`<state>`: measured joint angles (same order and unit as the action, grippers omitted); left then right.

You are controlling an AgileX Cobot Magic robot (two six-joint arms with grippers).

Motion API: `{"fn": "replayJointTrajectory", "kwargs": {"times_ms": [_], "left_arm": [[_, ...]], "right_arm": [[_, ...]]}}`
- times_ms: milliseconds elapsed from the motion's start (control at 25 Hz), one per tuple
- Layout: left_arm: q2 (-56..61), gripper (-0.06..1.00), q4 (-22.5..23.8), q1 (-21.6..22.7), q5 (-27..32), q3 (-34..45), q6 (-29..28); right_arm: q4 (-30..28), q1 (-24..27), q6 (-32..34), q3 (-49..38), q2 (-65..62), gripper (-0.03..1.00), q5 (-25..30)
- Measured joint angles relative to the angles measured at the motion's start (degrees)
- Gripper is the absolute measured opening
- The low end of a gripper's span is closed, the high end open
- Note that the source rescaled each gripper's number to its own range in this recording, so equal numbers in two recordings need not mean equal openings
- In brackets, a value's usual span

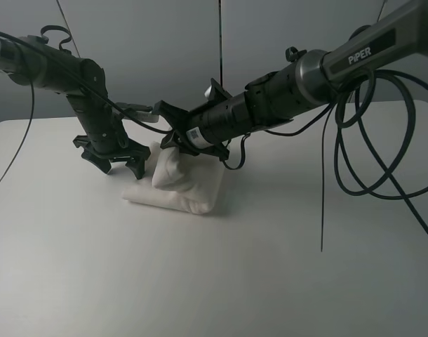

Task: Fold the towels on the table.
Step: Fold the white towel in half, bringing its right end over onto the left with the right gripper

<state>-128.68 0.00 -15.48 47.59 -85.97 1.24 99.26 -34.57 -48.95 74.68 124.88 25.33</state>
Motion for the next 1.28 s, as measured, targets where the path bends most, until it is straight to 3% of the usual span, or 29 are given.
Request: {"fn": "replayJointTrajectory", "kwargs": {"times_ms": [920,1280], "left_arm": [[0.09,0.99,-0.98,0.27,1.26,0.0,1.83],[2.17,0.99,1.85,0.27,9.0,-2.99,4.18]], "right_arm": [[0.24,-2.0,-0.6,3.29,1.87,0.03,-1.32],[0.24,-2.0,-0.12,3.29,2.44,0.03,-1.32]]}}
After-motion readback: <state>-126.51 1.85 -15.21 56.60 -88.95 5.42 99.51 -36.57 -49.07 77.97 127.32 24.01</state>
